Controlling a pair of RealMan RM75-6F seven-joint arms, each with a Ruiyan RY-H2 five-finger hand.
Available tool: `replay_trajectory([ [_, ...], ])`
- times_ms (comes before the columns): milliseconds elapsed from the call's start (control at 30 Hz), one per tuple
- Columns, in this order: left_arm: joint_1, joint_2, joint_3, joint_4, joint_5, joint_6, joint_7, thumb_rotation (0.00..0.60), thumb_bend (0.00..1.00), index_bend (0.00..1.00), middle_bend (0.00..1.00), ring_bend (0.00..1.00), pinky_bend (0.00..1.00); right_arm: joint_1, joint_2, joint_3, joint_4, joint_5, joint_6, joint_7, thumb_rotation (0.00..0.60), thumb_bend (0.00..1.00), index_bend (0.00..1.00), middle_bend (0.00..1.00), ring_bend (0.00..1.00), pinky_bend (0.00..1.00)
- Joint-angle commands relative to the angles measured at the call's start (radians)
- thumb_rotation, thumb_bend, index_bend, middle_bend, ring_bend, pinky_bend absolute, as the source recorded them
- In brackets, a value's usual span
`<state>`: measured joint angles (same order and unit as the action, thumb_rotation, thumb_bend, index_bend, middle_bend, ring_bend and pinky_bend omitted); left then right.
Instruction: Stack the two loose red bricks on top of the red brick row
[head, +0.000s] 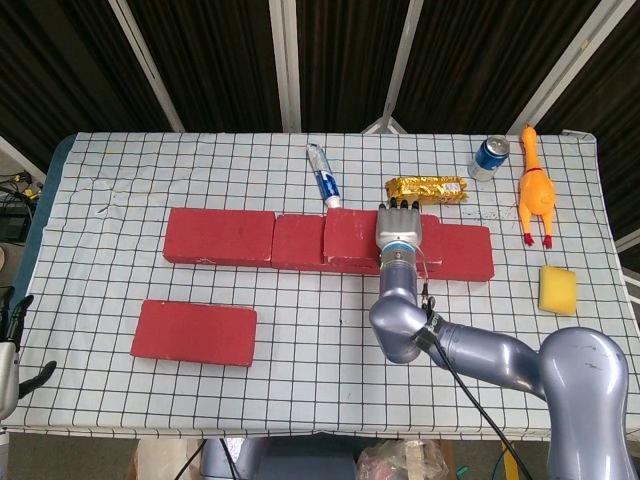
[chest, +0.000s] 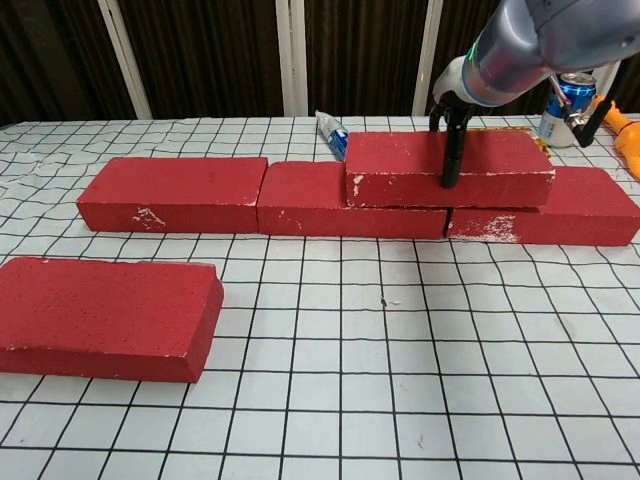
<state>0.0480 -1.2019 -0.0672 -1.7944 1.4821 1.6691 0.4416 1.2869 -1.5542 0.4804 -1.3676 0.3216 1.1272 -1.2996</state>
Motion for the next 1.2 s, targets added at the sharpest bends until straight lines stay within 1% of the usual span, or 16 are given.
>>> replay_trajectory([
  [33,0.0,0.0,0.0,0.0,0.0,0.0,0.0,0.6,0.0,0.14,0.01,0.02,0.11,-0.001,-0.001,0.001,0.001,-0.003,0.001,-0.001,0.6,0.19,0.15,0.0,0.0,0.0],
  [233,0.0,-0.001,0.0,0.0,-0.002,-0.001,0.003,0.6,0.0,0.14,0.01,0.02,0.11,-0.005,-0.002,0.007,0.002,-0.002,0.004,-0.007,0.6,0.19,0.15,0.0,0.0,0.0],
  [667,0.001,-0.001,0.0,-0.001,-0.002,0.001,0.002,0.6,0.0,0.14,0.01,0.02,0.11,-0.008,0.009,0.029,-0.016,0.031,-0.006,-0.033,0.6,0.19,0.04,0.0,0.0,0.0],
  [800,0.002,0.001,-0.001,0.0,-0.003,0.003,0.0,0.6,0.0,0.14,0.01,0.02,0.11,-0.01,0.009,0.031,-0.02,0.024,0.0,-0.027,0.6,0.19,0.03,0.0,0.0,0.0],
  [933,0.001,0.001,-0.002,0.001,-0.005,0.003,-0.003,0.6,0.0,0.14,0.01,0.02,0.11,-0.015,0.028,0.044,-0.044,0.023,0.003,-0.019,0.6,0.19,0.02,0.0,0.0,0.0],
  [1033,0.0,0.001,-0.003,0.001,-0.005,0.001,-0.005,0.6,0.0,0.14,0.01,0.02,0.11,-0.025,0.064,0.054,-0.1,0.007,0.015,-0.009,0.6,0.19,0.01,0.0,0.0,0.0],
  [1067,-0.001,0.0,-0.003,0.003,-0.004,-0.001,-0.007,0.6,0.0,0.14,0.01,0.02,0.11,-0.05,0.11,0.079,-0.165,-0.03,0.023,0.038,0.6,0.19,0.01,0.0,0.0,0.0],
  [1100,-0.002,0.0,-0.002,0.003,-0.004,-0.002,-0.009,0.6,0.0,0.14,0.01,0.02,0.11,-0.067,0.133,0.081,-0.205,-0.05,0.025,0.058,0.6,0.19,0.01,0.0,0.0,0.0],
  [1167,-0.002,0.001,0.0,0.003,-0.002,-0.005,-0.013,0.6,0.0,0.14,0.01,0.02,0.11,-0.118,0.19,0.077,-0.306,-0.126,0.036,0.121,0.6,0.19,0.01,0.0,0.0,0.0],
  [1200,-0.003,0.001,0.001,0.002,-0.001,-0.006,-0.015,0.6,0.0,0.14,0.01,0.02,0.11,-0.136,0.207,0.072,-0.337,-0.155,0.043,0.142,0.6,0.19,0.01,0.0,0.0,0.0],
])
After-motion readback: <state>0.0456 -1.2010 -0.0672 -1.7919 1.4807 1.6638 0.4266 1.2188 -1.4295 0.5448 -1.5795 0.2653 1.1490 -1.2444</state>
